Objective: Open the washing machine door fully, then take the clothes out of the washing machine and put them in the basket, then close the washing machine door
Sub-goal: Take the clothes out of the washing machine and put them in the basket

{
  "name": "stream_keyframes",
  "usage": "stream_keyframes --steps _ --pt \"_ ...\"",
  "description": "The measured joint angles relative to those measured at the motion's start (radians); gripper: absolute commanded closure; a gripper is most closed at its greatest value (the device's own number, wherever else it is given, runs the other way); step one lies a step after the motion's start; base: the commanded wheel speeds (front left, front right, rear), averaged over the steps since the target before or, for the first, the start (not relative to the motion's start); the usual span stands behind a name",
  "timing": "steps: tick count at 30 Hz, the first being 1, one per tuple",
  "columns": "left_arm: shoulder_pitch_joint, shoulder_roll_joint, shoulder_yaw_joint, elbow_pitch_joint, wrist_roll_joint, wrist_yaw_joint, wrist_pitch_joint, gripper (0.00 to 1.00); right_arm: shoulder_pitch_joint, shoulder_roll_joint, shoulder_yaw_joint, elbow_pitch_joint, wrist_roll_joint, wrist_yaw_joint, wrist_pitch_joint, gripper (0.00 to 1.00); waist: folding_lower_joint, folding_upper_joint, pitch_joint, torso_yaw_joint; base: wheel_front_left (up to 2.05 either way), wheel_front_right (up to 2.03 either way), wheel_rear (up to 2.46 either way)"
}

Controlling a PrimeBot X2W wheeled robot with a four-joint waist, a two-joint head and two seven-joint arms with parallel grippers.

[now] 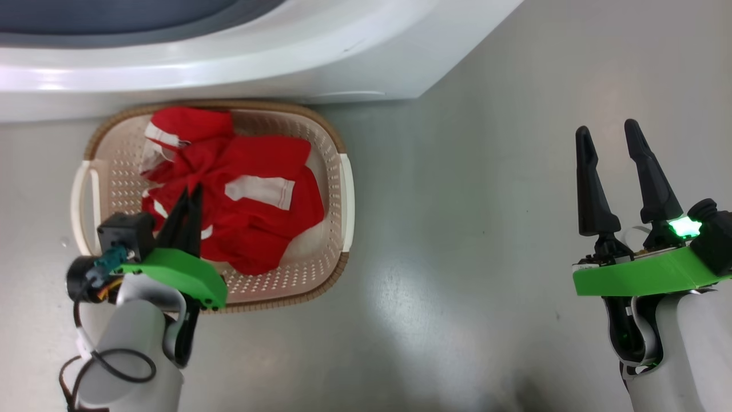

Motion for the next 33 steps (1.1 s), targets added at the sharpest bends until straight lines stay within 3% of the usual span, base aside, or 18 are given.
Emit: stream_keyframes --steps 14,16,18,19,20,21,22,33 --pt "-0.109 0.016 -0.057 0.171 -0.03 0.0 0.0 0.99 -0.025 -0.001 0.003 -0.016 0.0 0.0 0.0 0.0 0.0 0.0 0.076 -0.008 0.0 0.0 0.0" --pt "-0.118 0.018 -0.063 0.179 -0.036 0.0 0.0 0.86 -0.025 -0.001 0.002 -0.016 0.0 0.0 0.0 0.0 0.0 0.0 0.076 -0.006 0.0 0.0 0.0" --pt "-0.122 0.02 -0.066 0.179 -0.038 0.0 0.0 0.63 -0.025 -0.001 0.002 -0.016 0.0 0.0 0.0 0.0 0.0 0.0 0.073 -0.005 0.0 0.0 0.0" --pt "-0.122 0.021 -0.067 0.179 -0.039 0.0 0.0 0.63 -0.025 -0.001 0.002 -0.016 0.0 0.0 0.0 0.0 0.0 0.0 0.072 -0.004 0.0 0.0 0.0" --pt "-0.122 0.022 -0.068 0.18 -0.043 0.0 0.0 0.48 -0.025 -0.001 0.002 -0.015 0.0 0.0 0.0 0.0 0.0 0.0 0.07 -0.003 0.0 0.0 0.0" --pt "-0.122 0.023 -0.068 0.181 -0.046 0.0 0.0 0.11 -0.025 -0.001 0.002 -0.014 0.0 0.0 0.0 0.0 0.0 0.0 0.068 -0.002 0.0 0.0 0.0" --pt "-0.122 0.024 -0.069 0.181 -0.048 0.0 0.0 0.0 -0.025 -0.001 0.002 -0.013 -0.001 0.0 0.0 0.0 0.0001 0.0 0.065 -0.001 0.0 0.0 0.0" --pt "-0.092 0.024 -0.053 0.147 -0.074 0.0 0.0 0.0 -0.026 -0.001 0.003 0.007 -0.002 0.0 0.0 0.0 0.0 0.0 -0.001 0.011 0.0 0.0 0.0"
